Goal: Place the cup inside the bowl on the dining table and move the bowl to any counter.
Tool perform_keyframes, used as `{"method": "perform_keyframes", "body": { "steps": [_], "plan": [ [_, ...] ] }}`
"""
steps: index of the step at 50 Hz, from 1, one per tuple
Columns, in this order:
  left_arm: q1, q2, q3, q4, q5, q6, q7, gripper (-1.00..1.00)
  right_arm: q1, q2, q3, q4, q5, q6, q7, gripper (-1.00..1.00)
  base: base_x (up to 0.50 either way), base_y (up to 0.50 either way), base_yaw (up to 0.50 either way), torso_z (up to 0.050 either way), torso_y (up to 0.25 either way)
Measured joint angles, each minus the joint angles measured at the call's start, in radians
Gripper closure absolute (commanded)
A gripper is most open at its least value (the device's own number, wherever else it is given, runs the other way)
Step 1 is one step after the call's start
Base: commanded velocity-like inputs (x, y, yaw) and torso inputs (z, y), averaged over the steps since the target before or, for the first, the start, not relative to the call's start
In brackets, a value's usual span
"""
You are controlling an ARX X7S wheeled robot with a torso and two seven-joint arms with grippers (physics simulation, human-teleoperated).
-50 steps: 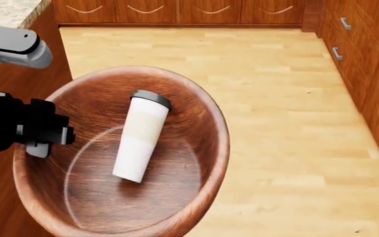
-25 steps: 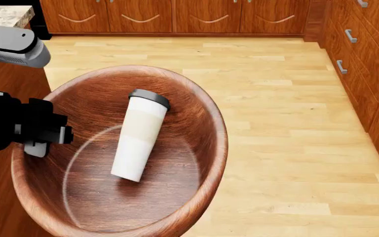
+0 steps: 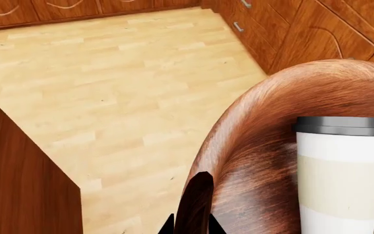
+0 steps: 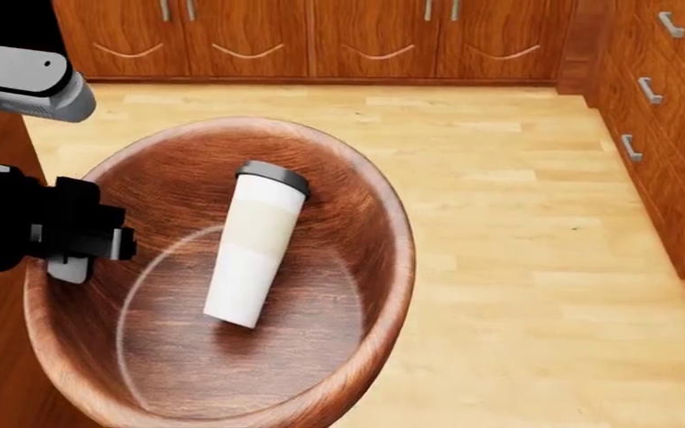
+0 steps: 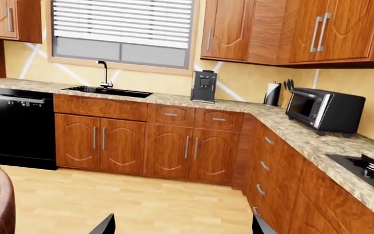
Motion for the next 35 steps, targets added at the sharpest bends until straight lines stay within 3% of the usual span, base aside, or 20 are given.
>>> {"method": "perform_keyframes", "body": {
  "steps": [35],
  "plan": [
    [-0.010, 0.002, 0.012, 0.002, 0.001, 0.006, 0.006, 1.00, -0.003, -0.002, -0.005, -0.003, 0.002, -0.016, -0.004, -1.00, 0.50, 0.00, 0.00, 0.000, 0.002]
  ]
}}
